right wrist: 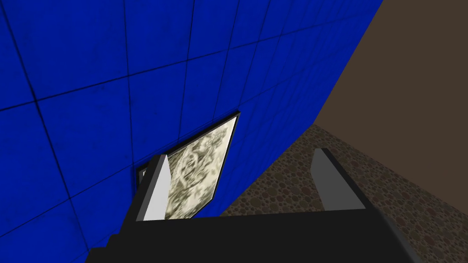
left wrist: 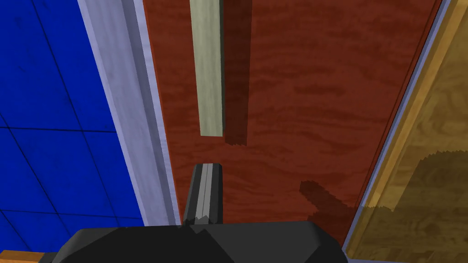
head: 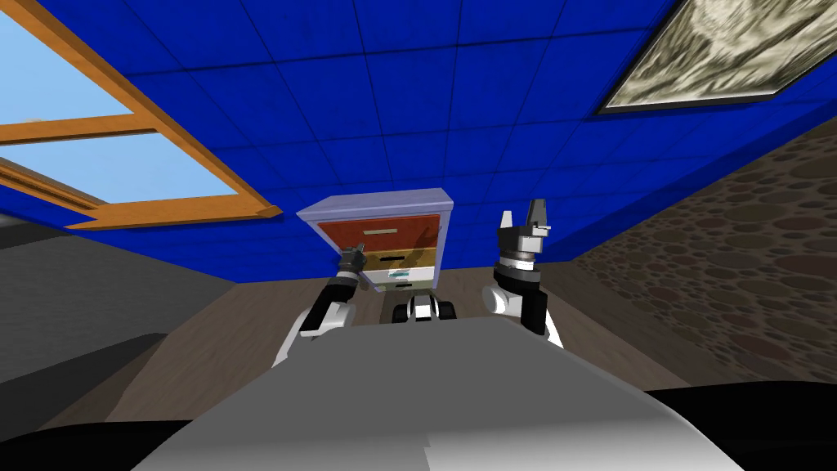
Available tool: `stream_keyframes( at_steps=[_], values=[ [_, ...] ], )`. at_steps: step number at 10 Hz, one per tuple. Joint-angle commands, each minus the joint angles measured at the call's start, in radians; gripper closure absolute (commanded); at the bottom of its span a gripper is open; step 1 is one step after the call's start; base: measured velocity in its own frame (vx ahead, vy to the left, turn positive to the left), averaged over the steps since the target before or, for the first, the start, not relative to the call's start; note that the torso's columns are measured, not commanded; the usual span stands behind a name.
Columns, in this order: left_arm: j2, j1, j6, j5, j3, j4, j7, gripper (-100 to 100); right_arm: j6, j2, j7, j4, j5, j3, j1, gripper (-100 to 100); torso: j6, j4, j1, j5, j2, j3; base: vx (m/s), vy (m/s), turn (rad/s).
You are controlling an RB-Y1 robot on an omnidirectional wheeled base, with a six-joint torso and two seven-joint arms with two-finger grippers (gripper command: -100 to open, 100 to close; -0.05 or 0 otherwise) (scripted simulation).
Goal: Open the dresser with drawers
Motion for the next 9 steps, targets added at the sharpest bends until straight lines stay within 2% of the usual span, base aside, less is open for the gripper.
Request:
stream_keyframes(
  at_steps=[1, 4, 5, 6, 7, 8, 9],
  values=[
    [0.003, 0.006, 0.021, 0.001, 0.003, -0.018, 0.003, -100, 0.0, 0.0, 0.0, 0.0, 0.0, 0.0, 0.0, 0, 0.0, -0.002, 0.0, 0.0, -0.007, -0.004, 0.081, -0.007, -0.025],
    [0.007, 0.013, 0.051, 0.003, 0.008, -0.041, 0.007, -100, 0.0, 0.0, 0.0, 0.0, 0.0, 0.0, 0.001, 0, 0.0, -0.002, 0.0, 0.0, -0.008, -0.005, 0.16, 0.014, -0.017],
    [0.007, 0.011, 0.043, 0.003, 0.007, -0.035, 0.006, -100, 0.0, 0.0, 0.0, 0.0, 0.0, 0.0, 0.001, 0, 0.0, -0.001, 0.0, 0.0, -0.002, -0.001, 0.079, 0.012, -0.003],
    [0.009, 0.019, 0.068, 0.004, 0.011, -0.066, 0.01, -100, 0.0, 0.0, 0.0, 0.0, 0.0, 0.0, 0.001, 0, 0.0, 0.001, -0.001, 0.0, 0.005, 0.003, 0.114, 0.017, -0.015],
    [0.009, 0.018, 0.055, 0.004, 0.009, -0.054, 0.008, -100, 0.0, 0.0, 0.0, 0.0, 0.0, 0.0, 0.001, 0, 0.0, 0.001, -0.001, 0.0, 0.003, 0.002, 0.071, 0.012, -0.003],
    [0.01, 0.019, 0.058, 0.004, 0.01, -0.057, 0.009, 100, 0.0, 0.0, 0.0, 0.0, 0.0, 0.0, 0.001, 0, 0.0, 0.001, -0.001, 0.0, 0.003, 0.002, 0.011, 0.002, 0.001],
    [0.015, 0.033, 0.058, 0.006, 0.006, -0.073, 0.011, 100, 0.0, 0.0, 0.0, 0.0, 0.0, 0.0, 0.0, 0, 0.0, 0.001, -0.001, 0.0, 0.003, 0.002, -0.098, 0.0, 0.036]
  ],
)
